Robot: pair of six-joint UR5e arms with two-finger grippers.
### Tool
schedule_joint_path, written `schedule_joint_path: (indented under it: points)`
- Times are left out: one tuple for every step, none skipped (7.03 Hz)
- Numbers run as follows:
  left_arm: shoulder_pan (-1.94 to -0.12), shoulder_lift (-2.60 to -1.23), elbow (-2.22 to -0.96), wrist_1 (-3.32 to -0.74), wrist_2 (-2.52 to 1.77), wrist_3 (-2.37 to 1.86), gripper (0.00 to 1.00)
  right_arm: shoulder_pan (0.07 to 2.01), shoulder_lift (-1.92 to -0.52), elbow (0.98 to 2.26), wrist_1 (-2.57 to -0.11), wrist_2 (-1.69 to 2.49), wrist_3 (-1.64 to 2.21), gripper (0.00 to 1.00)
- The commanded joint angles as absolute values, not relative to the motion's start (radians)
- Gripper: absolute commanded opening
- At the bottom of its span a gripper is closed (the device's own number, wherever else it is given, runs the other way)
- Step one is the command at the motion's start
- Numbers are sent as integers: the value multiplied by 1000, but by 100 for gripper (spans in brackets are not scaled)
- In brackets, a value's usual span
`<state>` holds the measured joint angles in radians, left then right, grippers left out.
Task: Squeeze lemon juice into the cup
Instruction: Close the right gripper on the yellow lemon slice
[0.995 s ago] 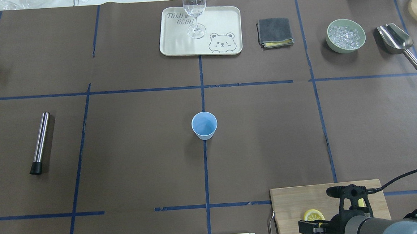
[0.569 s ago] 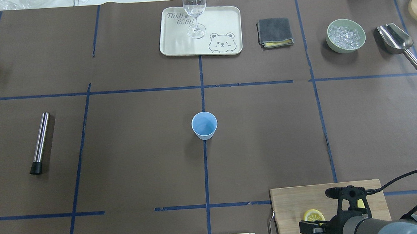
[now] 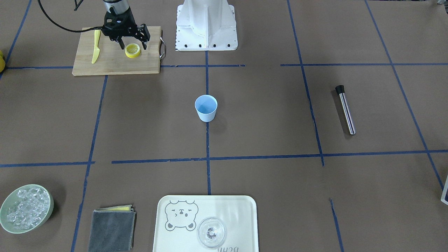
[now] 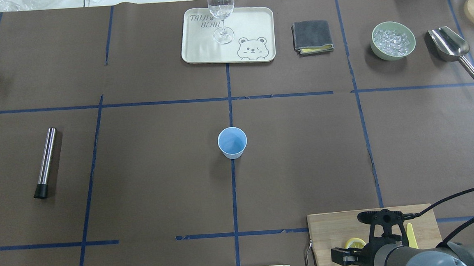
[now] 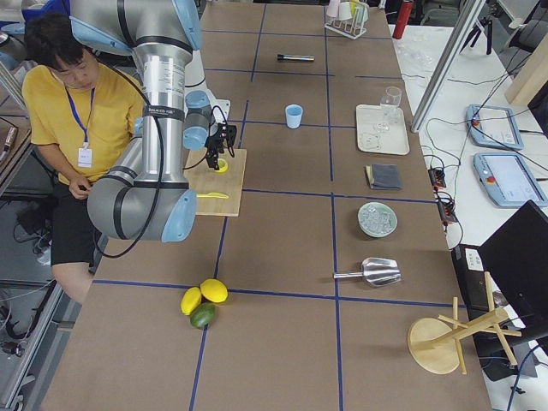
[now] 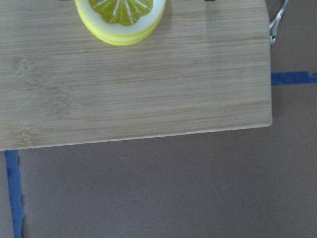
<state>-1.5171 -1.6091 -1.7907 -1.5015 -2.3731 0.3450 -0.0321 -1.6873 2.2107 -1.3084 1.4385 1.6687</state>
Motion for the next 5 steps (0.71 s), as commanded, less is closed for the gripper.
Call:
schedule_joint_path:
  points:
    - [-1517, -1608, -1790, -1502, -2373, 345, 100, -25, -1672, 2206, -1339, 1443, 1666, 92]
    - [-1517, -1609, -1789, -1500, -2373, 345, 100, -25, -1672, 2204, -1341, 1443, 1666, 92]
    - [-1517, -1608, -1789, -1500, -2373, 347, 100, -25, -1674, 2195, -1341, 1443, 1666, 92]
    - [-1517, -1606, -1789, -1500, -2373, 347, 100, -25, -1672, 2191, -1341, 1443, 1666, 92]
    - [-1517, -1603, -1790, -1502, -2373, 347, 100, -25, -1671, 2189, -1339, 1445, 1666, 92]
